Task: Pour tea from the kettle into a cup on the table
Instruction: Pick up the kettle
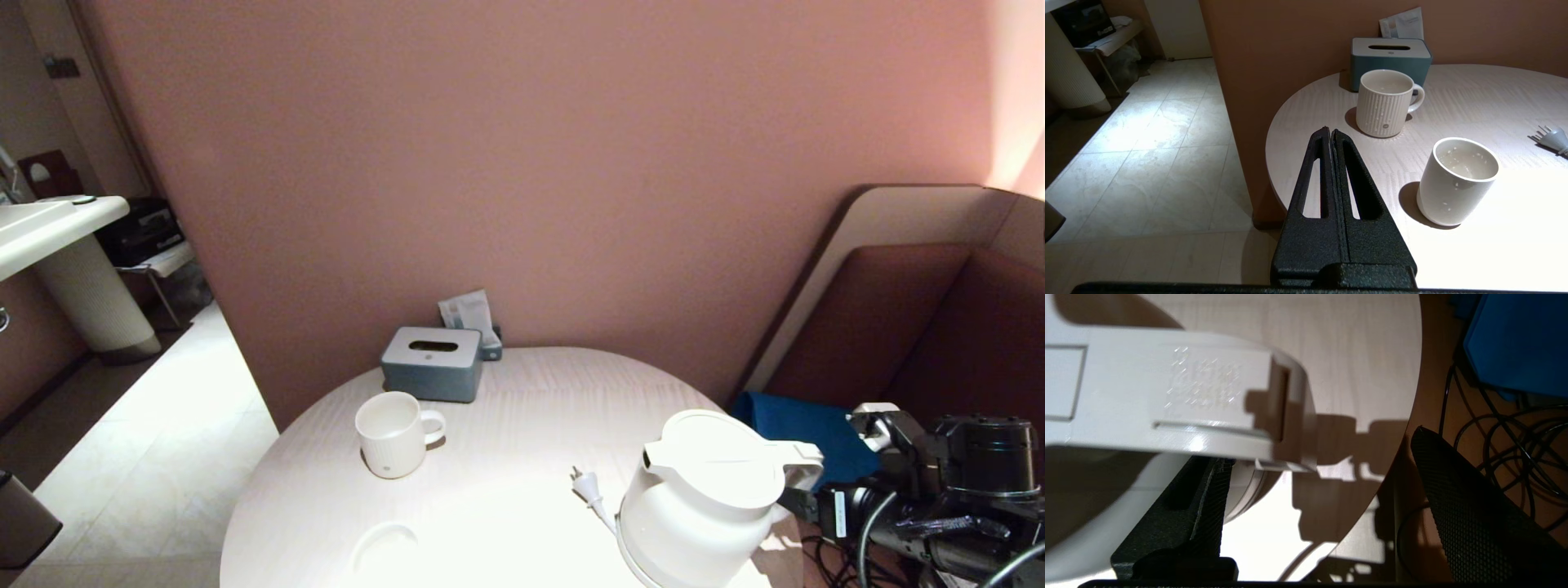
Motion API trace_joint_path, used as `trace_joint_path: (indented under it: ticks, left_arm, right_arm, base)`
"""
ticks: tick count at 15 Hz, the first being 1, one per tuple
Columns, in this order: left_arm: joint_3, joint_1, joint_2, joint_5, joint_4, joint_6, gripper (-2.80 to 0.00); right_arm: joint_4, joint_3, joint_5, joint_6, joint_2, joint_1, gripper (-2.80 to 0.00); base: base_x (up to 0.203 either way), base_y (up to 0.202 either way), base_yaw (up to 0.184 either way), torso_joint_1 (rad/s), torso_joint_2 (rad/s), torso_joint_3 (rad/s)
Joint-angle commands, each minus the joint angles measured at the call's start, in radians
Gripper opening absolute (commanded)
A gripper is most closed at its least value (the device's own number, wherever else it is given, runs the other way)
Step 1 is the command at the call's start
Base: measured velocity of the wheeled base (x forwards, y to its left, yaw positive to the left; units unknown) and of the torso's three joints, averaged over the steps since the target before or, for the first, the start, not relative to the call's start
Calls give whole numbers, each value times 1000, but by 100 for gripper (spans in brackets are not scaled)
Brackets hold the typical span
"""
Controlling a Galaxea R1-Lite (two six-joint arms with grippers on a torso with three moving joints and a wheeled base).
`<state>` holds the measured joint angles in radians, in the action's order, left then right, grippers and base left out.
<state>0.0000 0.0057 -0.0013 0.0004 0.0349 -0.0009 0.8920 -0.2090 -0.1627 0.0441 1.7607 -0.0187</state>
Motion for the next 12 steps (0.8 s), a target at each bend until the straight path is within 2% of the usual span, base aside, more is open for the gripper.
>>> trace_joint_path:
  ticks: [1, 5, 12]
  left_arm:
    - [0, 0, 1, 0, 0, -1, -280]
    - [0, 0, 1, 1, 0, -1, -280]
    - [0, 0, 1, 0, 0, -1, -280]
  right_arm:
    - [64, 9, 3, 15, 67, 0, 0]
    - [305, 56, 20, 35, 174, 1, 0]
    - [508, 140, 17, 71, 192, 1, 0]
  base:
    - [0, 0, 0, 0, 0, 0]
    - [0, 0, 0, 0, 0, 0]
    - [0, 0, 0, 0, 0, 0]
